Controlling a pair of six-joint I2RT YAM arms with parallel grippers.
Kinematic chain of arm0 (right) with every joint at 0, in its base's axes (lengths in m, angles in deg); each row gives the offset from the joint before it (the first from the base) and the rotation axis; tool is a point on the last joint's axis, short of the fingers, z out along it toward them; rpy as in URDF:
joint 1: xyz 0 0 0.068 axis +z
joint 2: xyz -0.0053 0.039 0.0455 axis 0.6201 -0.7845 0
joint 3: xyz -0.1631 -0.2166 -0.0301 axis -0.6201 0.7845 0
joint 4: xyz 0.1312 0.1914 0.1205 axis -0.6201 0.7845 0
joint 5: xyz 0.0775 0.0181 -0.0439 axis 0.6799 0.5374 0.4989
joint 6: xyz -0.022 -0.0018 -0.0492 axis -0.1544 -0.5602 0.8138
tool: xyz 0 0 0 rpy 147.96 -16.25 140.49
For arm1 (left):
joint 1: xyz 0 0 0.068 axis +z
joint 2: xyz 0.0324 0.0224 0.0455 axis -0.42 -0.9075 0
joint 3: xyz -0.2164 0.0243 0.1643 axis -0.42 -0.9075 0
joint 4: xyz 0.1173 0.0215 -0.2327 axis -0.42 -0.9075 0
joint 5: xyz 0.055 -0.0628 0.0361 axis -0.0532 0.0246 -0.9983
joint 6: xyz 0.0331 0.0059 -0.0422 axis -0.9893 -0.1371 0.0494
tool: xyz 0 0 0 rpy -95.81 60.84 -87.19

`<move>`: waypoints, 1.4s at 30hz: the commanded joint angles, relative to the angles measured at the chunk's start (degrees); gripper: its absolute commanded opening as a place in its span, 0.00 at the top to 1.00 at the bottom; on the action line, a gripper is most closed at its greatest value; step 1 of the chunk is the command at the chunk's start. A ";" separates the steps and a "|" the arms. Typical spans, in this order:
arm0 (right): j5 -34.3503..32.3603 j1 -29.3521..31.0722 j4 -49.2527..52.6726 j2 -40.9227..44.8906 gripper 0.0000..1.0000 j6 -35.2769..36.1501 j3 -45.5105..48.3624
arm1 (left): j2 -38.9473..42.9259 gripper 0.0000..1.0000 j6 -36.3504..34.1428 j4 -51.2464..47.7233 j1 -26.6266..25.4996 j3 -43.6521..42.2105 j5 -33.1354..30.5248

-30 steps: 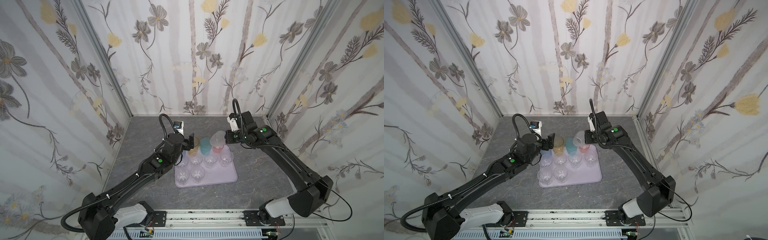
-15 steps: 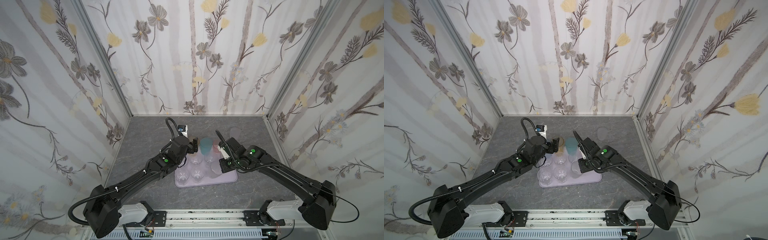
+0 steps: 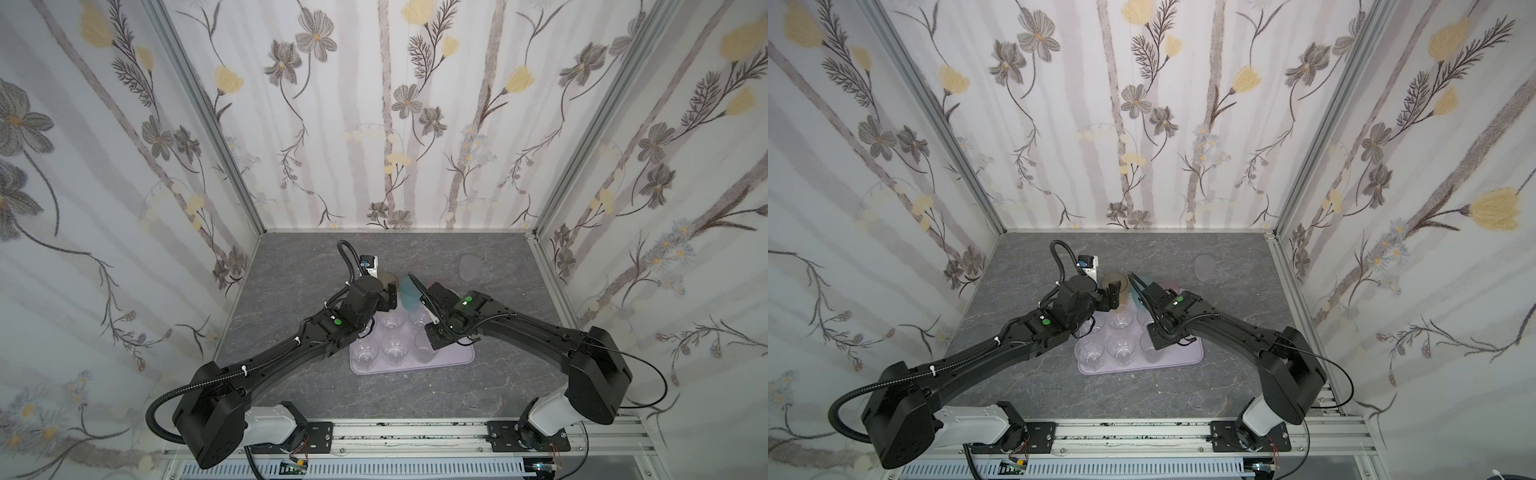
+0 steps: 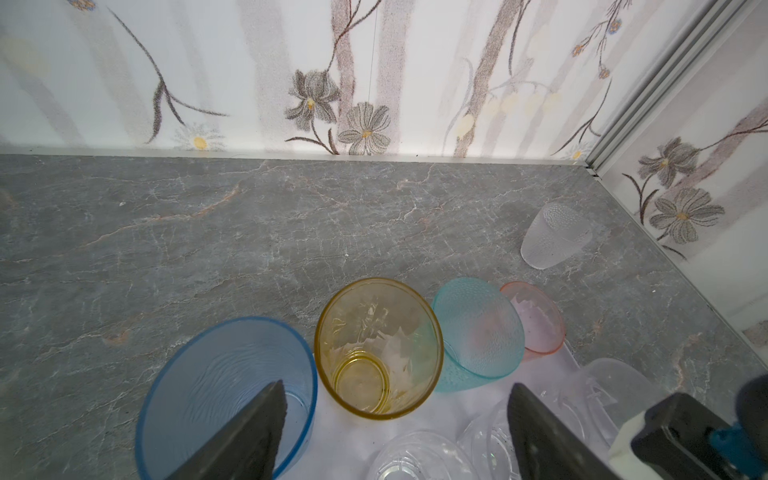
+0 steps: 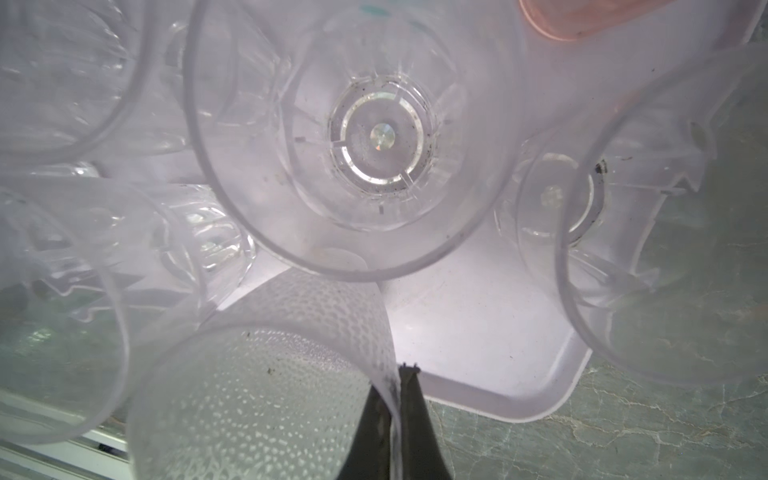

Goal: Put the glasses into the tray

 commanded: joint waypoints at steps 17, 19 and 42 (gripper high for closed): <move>2.71 -7.03 1.98 5.28 0.64 3.98 -6.57 | -0.95 0.14 -1.25 2.31 0.05 2.58 -1.05; 4.20 -11.69 0.84 6.79 0.60 4.11 -7.60 | -0.84 0.14 -1.03 2.31 -0.04 2.91 -2.01; 7.33 -41.51 -27.89 -10.16 0.55 -7.70 -7.22 | -19.57 0.07 -18.88 3.88 -11.79 11.38 -3.24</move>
